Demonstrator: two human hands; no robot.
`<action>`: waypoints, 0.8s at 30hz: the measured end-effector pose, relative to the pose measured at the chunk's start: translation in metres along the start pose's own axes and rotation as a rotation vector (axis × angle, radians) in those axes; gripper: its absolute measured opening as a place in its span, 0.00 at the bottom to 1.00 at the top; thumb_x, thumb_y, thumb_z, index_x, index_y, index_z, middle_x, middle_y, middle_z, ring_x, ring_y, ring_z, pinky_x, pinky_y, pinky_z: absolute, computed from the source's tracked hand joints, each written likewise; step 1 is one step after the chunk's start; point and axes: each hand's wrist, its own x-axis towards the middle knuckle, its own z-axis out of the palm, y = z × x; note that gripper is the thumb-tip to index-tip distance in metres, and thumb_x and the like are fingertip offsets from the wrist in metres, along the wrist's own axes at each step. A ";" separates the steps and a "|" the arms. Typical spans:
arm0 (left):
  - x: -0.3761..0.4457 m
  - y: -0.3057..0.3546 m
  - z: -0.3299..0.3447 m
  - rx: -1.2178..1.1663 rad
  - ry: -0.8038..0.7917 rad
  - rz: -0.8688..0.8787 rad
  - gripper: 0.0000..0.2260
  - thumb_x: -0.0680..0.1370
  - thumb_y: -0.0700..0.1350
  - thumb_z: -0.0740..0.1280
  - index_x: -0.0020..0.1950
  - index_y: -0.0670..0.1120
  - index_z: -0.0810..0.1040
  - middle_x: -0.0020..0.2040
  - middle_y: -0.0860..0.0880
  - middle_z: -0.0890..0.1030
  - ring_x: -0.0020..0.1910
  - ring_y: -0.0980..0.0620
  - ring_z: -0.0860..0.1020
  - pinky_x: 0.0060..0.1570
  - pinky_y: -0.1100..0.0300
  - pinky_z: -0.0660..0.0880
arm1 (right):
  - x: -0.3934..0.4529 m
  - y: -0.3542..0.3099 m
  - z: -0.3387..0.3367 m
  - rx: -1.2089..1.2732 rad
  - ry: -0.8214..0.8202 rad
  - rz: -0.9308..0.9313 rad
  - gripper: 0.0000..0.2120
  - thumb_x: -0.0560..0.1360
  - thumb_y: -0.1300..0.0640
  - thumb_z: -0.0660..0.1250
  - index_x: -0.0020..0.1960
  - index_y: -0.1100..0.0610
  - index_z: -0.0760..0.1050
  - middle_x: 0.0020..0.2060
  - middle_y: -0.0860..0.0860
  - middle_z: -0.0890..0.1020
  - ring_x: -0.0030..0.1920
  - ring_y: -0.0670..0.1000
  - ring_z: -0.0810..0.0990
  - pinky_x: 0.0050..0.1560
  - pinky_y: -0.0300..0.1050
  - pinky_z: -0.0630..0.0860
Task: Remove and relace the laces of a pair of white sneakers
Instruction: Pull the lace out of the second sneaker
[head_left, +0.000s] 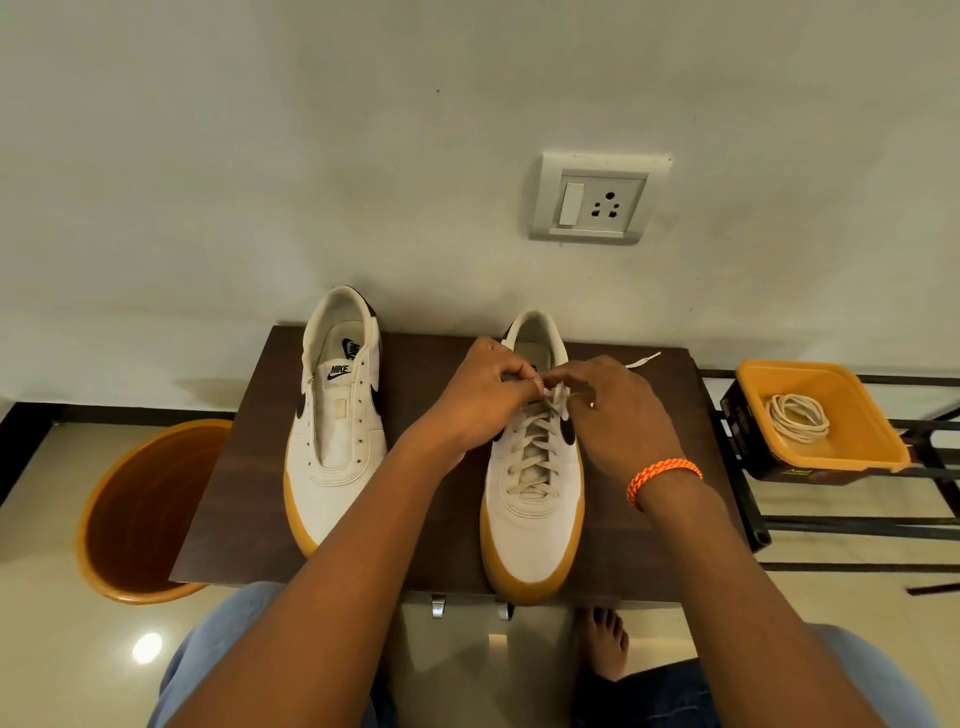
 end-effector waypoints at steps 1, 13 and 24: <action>-0.002 0.002 -0.003 -0.074 -0.019 -0.023 0.06 0.82 0.40 0.70 0.46 0.42 0.84 0.48 0.52 0.76 0.45 0.60 0.77 0.52 0.60 0.74 | 0.000 0.000 -0.001 -0.004 0.007 0.005 0.16 0.82 0.60 0.64 0.64 0.48 0.82 0.61 0.50 0.80 0.58 0.52 0.80 0.60 0.47 0.78; 0.007 -0.011 -0.001 0.294 0.064 0.088 0.07 0.80 0.56 0.72 0.51 0.54 0.85 0.62 0.53 0.71 0.59 0.53 0.75 0.59 0.53 0.76 | 0.001 0.005 -0.002 0.038 -0.036 -0.007 0.17 0.81 0.62 0.64 0.65 0.48 0.81 0.56 0.51 0.79 0.55 0.53 0.80 0.59 0.49 0.78; 0.002 0.001 -0.004 -0.130 0.052 0.088 0.12 0.81 0.45 0.68 0.41 0.50 0.88 0.47 0.52 0.85 0.52 0.53 0.82 0.58 0.51 0.78 | 0.000 0.001 -0.001 0.099 -0.009 -0.011 0.21 0.79 0.60 0.68 0.70 0.45 0.76 0.58 0.49 0.76 0.53 0.49 0.77 0.52 0.42 0.74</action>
